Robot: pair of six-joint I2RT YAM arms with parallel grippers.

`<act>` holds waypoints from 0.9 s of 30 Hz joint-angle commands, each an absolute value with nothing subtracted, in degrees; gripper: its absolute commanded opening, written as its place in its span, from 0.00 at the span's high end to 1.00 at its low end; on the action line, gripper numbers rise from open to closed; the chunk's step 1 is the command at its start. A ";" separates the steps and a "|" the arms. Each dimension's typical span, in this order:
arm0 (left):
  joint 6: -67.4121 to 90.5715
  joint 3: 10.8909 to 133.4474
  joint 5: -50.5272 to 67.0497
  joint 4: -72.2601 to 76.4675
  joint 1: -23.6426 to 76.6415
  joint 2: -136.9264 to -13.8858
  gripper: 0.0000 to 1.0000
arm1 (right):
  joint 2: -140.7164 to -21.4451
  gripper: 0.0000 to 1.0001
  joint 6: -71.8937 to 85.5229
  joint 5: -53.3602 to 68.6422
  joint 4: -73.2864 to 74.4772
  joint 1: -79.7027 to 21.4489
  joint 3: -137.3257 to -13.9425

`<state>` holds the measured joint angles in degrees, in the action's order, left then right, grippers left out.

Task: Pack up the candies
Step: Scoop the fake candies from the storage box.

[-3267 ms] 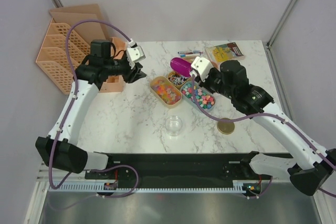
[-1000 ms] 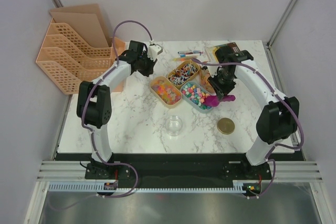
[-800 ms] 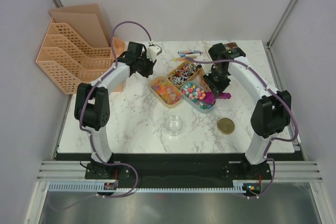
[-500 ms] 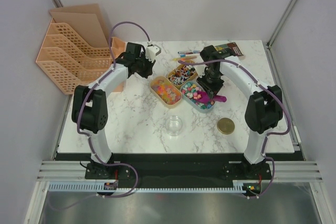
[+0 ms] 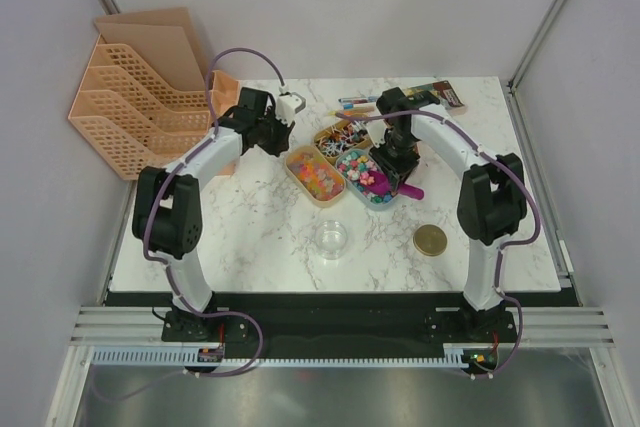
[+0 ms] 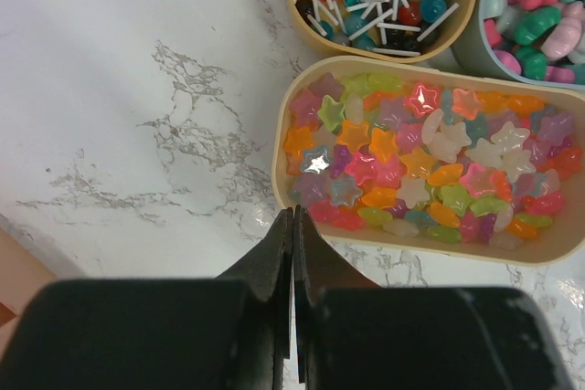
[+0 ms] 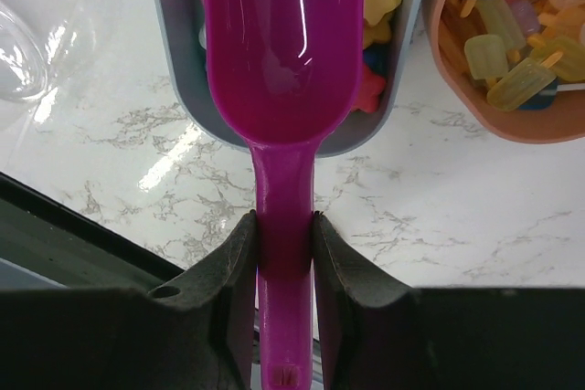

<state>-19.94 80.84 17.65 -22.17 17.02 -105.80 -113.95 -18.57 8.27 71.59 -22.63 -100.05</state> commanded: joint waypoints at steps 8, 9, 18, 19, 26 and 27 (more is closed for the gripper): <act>-19.34 79.45 18.55 -20.83 17.58 -101.25 0.98 | -110.13 1.00 -6.25 9.75 66.80 -21.97 -100.21; -19.60 79.45 18.37 -20.92 17.58 -101.08 0.98 | -110.21 1.00 -3.89 9.49 66.45 -22.06 -99.50; -18.81 78.14 17.49 -21.27 17.84 -99.41 0.98 | -111.97 1.00 1.50 8.35 65.04 -22.06 -97.03; -18.72 77.87 17.58 -21.18 17.84 -99.32 0.98 | -112.32 1.00 1.23 8.35 64.87 -22.06 -97.38; -18.63 76.20 17.14 -20.92 18.10 -98.96 0.98 | -117.06 1.00 -2.98 7.47 64.16 -23.03 -105.01; -18.72 76.11 17.14 -20.92 18.11 -98.88 0.98 | -118.29 1.00 -4.47 7.38 64.16 -23.29 -105.73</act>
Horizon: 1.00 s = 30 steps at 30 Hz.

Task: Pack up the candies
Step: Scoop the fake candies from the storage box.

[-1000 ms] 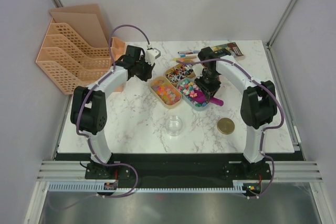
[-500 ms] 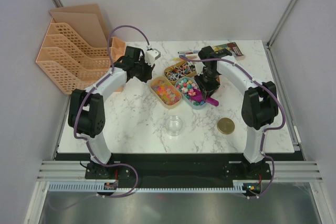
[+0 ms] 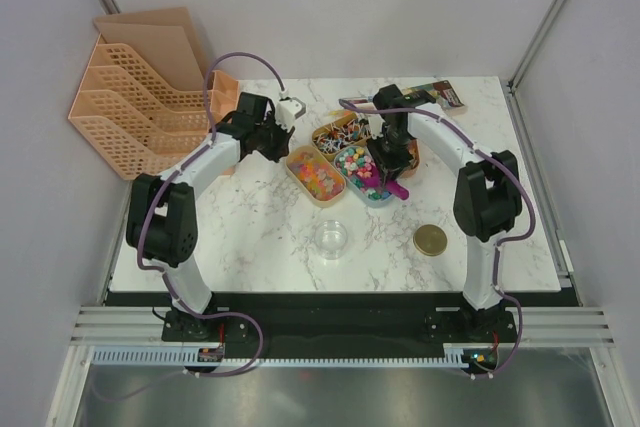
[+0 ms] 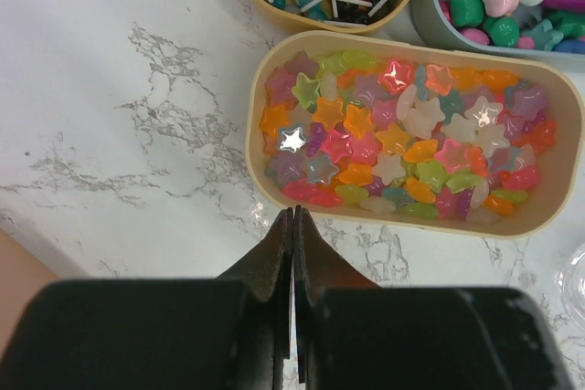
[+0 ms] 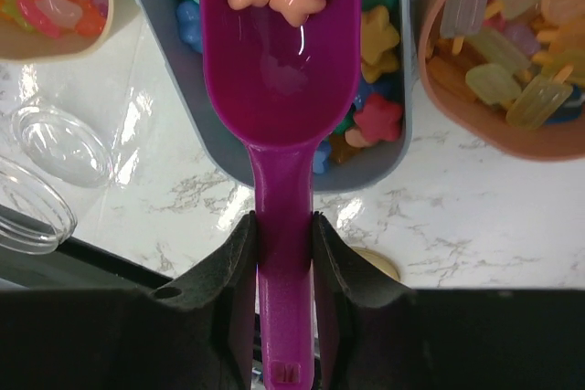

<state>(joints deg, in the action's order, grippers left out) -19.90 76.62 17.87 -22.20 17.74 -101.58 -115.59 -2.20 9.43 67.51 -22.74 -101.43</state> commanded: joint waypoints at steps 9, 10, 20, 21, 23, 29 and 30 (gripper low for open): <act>-19.25 75.50 16.26 -20.83 18.19 -98.88 0.98 | -120.33 1.00 -7.29 6.77 62.32 -24.17 -102.75; -19.25 75.50 16.26 -20.83 18.28 -98.88 0.98 | -120.15 1.00 -7.73 6.94 61.88 -24.08 -101.87; -20.04 74.97 15.73 -20.74 18.28 -98.61 0.98 | -120.15 1.00 -9.32 9.32 57.75 -23.64 -98.35; -20.13 74.97 15.65 -20.83 18.19 -98.61 0.98 | -119.54 1.00 -9.49 9.40 57.14 -23.64 -97.91; -20.48 74.88 15.21 -20.83 18.19 -98.26 0.98 | -118.57 1.00 -9.75 9.58 55.82 -23.55 -95.90; -22.06 74.79 14.06 -20.74 18.28 -97.47 0.98 | -111.54 1.00 -10.72 10.37 46.16 -23.55 -86.68; -22.41 74.88 13.80 -20.74 18.28 -97.38 0.98 | -109.45 1.00 -10.64 10.46 43.45 -23.55 -85.44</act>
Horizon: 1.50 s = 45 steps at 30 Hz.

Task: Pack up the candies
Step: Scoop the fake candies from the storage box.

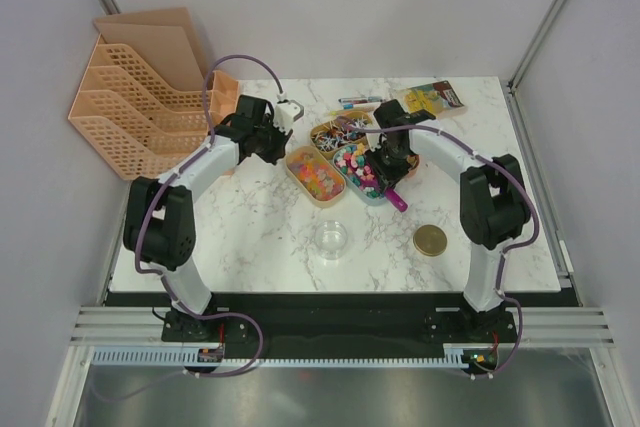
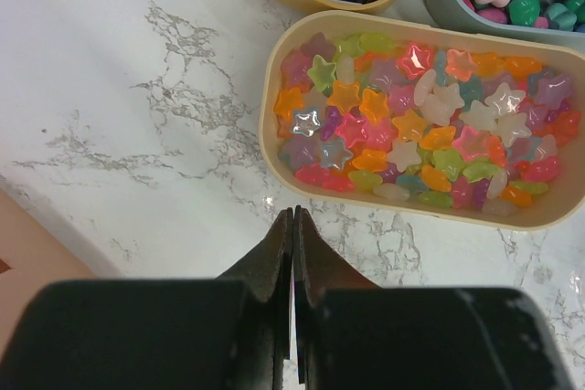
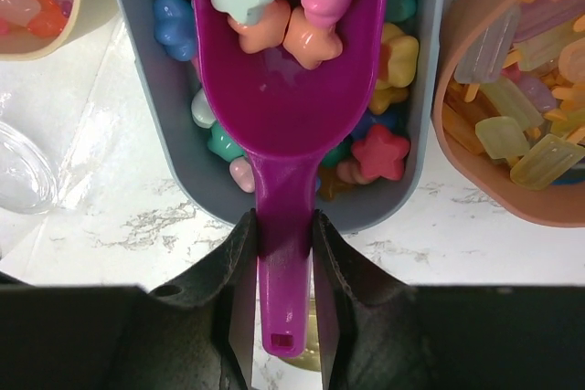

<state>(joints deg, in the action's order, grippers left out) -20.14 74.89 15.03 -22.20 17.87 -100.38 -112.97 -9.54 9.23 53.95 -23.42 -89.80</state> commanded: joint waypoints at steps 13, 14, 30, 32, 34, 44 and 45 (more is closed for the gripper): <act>-22.85 76.55 11.78 -21.27 17.93 -95.98 0.98 | -97.83 1.00 -11.69 8.79 23.56 -23.64 -68.92; -22.68 76.55 11.52 -21.36 17.93 -95.80 0.98 | -97.21 1.00 -11.78 8.70 21.29 -23.64 -67.95; -24.17 79.11 5.72 -28.30 17.75 -94.84 0.09 | -84.55 1.00 -10.02 9.93 9.49 -23.55 -57.83; -24.78 78.66 4.93 -28.83 17.67 -94.49 0.09 | -83.77 1.00 -9.76 9.84 8.88 -23.55 -57.22; -25.14 77.88 4.48 -28.92 17.49 -93.43 0.09 | -83.15 1.00 -9.49 10.11 8.44 -23.55 -55.73; -25.66 76.46 4.31 -29.09 16.08 -90.88 0.09 | -81.91 1.00 -7.82 9.14 0.44 -23.55 -45.44; -25.84 76.46 4.22 -29.09 16.00 -90.79 0.09 | -82.18 1.00 -7.74 8.97 0.44 -23.55 -45.35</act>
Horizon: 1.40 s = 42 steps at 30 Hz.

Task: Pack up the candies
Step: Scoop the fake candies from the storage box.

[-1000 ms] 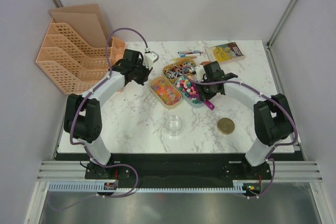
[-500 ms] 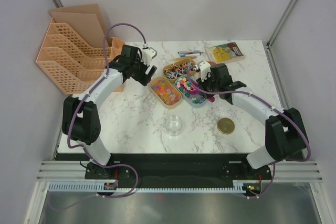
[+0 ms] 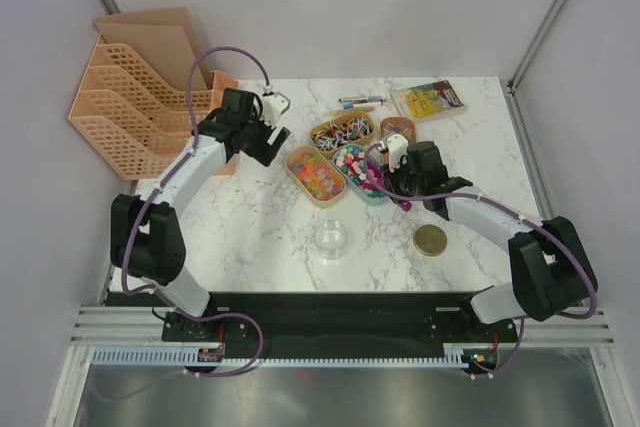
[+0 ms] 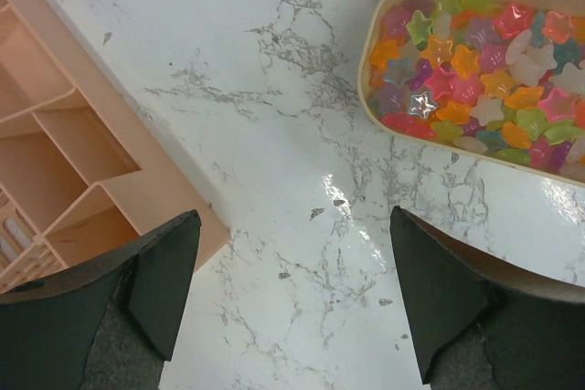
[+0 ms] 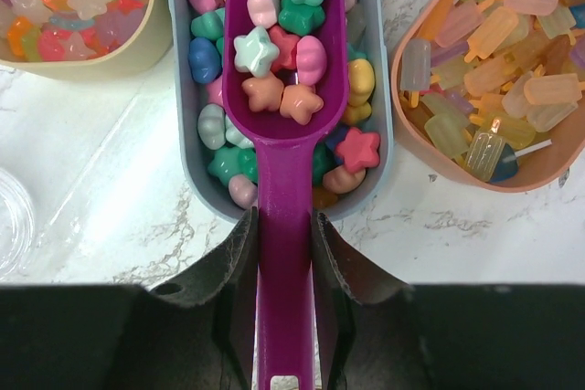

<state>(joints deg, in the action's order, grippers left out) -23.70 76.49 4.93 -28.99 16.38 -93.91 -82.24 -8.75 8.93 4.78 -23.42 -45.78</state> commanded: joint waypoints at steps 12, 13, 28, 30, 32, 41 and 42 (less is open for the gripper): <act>-25.49 74.36 4.13 -29.00 15.73 -89.56 0.09 | -89.12 1.00 -7.65 9.14 8.08 -23.55 -50.53; -25.40 74.36 4.13 -29.00 15.65 -89.47 0.09 | -89.38 1.00 -7.73 9.05 8.35 -23.55 -50.54; -24.17 74.44 4.92 -27.77 15.12 -90.44 0.09 | -88.42 0.70 -9.23 10.37 14.59 -23.56 -53.79; -23.91 74.36 5.10 -27.60 15.12 -90.53 0.09 | -88.50 0.64 -9.05 10.46 15.11 -23.64 -53.79; -23.82 74.27 5.36 -27.69 15.03 -90.62 0.09 | -89.12 0.61 -8.70 10.28 15.29 -23.64 -54.05; -23.73 73.83 5.36 -27.69 15.03 -90.44 0.08 | -90.88 0.59 -8.09 10.28 15.56 -23.64 -54.93; -23.73 73.83 5.36 -27.69 15.03 -90.44 0.08 | -91.05 0.62 -8.17 10.28 15.56 -23.64 -54.93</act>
<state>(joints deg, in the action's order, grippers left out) -23.86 74.06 4.67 -29.43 15.33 -91.79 -89.97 -8.75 9.43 14.20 -23.42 -53.71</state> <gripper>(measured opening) 0.915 0.410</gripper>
